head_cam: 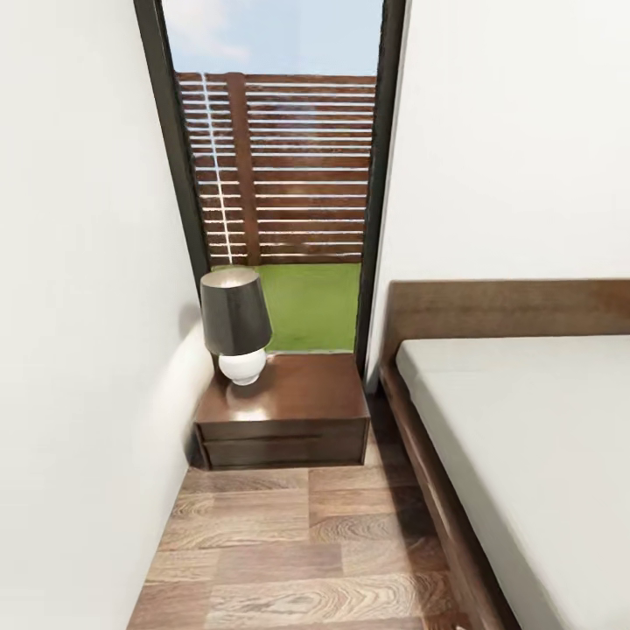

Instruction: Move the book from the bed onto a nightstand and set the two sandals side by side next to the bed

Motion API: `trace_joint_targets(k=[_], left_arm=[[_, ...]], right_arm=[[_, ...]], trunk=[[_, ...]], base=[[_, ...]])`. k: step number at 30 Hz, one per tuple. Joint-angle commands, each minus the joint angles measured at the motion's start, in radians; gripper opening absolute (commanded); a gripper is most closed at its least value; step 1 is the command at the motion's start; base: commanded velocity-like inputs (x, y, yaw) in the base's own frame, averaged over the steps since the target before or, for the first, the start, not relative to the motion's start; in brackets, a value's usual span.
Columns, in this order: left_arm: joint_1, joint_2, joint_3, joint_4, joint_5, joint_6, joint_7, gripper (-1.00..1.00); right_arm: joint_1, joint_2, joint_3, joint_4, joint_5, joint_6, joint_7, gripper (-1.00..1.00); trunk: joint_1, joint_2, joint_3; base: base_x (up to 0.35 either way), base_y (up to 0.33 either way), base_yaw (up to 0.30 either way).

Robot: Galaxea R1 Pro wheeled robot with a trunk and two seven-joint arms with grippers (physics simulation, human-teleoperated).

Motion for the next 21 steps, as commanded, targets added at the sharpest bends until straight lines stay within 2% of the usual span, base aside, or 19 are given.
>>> trace_joint_targets(k=[1, 14, 21], left_arm=[[-0.001, 0.000, 0.003, 0.001, 0.010, -0.001, -0.006, 1.00], [-0.001, 0.000, 0.003, 0.001, 0.010, -0.001, -0.006, 1.00], [-0.001, -0.002, 0.005, 0.001, 0.013, -0.001, -0.006, 1.00]], right_arm=[[-0.001, -0.001, -0.005, 0.002, -0.009, 0.007, 0.003, 1.00], [-0.001, -0.001, -0.005, 0.002, -0.009, 0.007, 0.003, 1.00], [-0.001, -0.001, -0.005, 0.002, -0.009, 0.007, 0.003, 1.00]], trunk=[[0.000, 0.000, -0.001], [0.000, 0.000, -0.001], [0.000, 0.000, -0.001]], base=[[0.310, 0.000, 0.000], [0.303, 0.000, 0.000], [0.076, 0.000, 0.000]])
